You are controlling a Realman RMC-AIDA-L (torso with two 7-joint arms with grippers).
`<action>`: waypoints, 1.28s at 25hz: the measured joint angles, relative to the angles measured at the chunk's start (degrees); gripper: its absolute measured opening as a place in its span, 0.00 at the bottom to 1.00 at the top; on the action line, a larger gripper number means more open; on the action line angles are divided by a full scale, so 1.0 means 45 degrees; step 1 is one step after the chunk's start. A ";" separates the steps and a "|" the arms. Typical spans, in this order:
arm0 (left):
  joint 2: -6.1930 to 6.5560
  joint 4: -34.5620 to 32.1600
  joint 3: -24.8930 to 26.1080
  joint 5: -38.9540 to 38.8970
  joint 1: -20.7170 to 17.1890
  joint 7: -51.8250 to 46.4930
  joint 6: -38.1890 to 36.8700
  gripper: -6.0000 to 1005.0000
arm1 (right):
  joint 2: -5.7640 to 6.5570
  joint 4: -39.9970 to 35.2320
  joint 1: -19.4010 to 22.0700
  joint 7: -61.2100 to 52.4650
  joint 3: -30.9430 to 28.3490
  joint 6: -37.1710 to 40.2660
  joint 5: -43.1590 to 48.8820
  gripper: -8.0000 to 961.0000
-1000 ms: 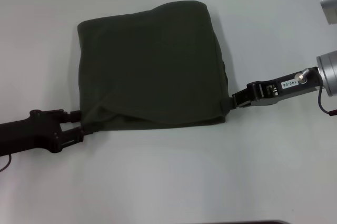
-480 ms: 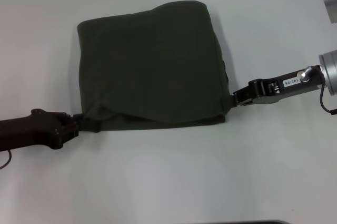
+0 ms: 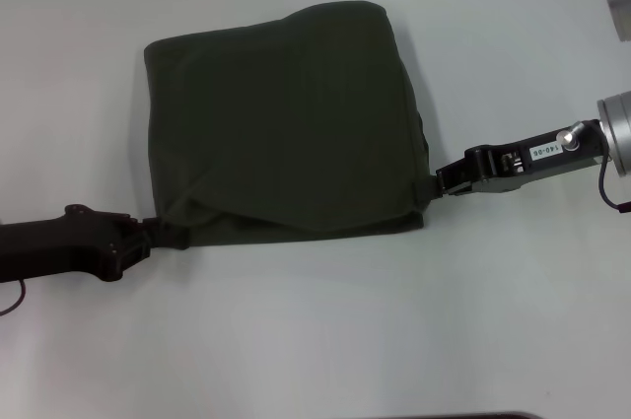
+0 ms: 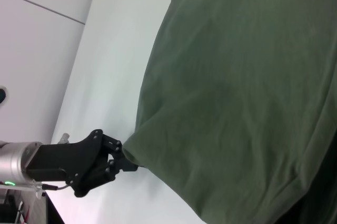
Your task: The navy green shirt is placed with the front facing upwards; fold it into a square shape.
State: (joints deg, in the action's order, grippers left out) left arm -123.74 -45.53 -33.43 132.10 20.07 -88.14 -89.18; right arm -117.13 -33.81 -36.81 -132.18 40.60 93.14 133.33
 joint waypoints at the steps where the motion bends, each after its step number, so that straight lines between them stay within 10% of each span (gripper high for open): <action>1: -0.0007 -0.0002 -0.0034 0.0001 0.0005 -0.0004 0.0027 0.10 | 0.0000 0.0000 -0.0002 0.0000 -0.0025 0.0021 -0.0001 0.03; 32: -0.0035 -0.0233 -0.0198 -0.0129 0.0198 -0.0598 -0.0470 0.10 | 0.0097 0.0014 -0.0004 0.0056 -0.0448 0.0061 0.0000 0.03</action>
State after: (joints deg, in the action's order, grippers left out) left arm -123.90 -46.58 -34.32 131.52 20.96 -90.83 -91.29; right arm -116.69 -33.75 -36.83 -131.93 38.58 93.42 133.32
